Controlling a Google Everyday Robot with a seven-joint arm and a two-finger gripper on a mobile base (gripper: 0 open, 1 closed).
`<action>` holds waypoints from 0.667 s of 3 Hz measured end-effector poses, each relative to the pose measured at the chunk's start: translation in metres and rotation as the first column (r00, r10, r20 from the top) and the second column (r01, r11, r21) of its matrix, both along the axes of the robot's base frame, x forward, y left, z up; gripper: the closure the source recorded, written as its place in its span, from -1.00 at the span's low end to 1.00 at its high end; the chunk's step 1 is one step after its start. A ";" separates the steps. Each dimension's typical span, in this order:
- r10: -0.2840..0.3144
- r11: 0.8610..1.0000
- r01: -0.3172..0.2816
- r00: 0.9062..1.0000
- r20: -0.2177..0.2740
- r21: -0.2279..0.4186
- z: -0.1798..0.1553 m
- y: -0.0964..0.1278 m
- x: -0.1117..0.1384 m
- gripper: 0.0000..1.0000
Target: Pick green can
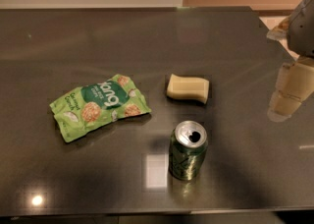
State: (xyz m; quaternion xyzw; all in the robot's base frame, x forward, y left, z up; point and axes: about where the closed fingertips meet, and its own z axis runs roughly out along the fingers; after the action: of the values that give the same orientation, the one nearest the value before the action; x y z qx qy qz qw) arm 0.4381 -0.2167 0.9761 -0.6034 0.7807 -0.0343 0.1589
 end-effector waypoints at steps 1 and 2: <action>0.003 1.000 -0.003 1.000 0.003 0.005 0.002 0.001 0.000 -1.00; 0.058 0.997 -0.058 0.998 -0.008 0.044 -0.002 0.015 -0.003 -1.00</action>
Offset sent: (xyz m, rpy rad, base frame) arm -0.0094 0.0362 -0.0140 0.1102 0.0535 0.1535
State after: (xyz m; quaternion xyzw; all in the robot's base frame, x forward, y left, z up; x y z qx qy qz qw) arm 0.4353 -0.2020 0.9737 -0.6222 0.7642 -0.0100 0.1694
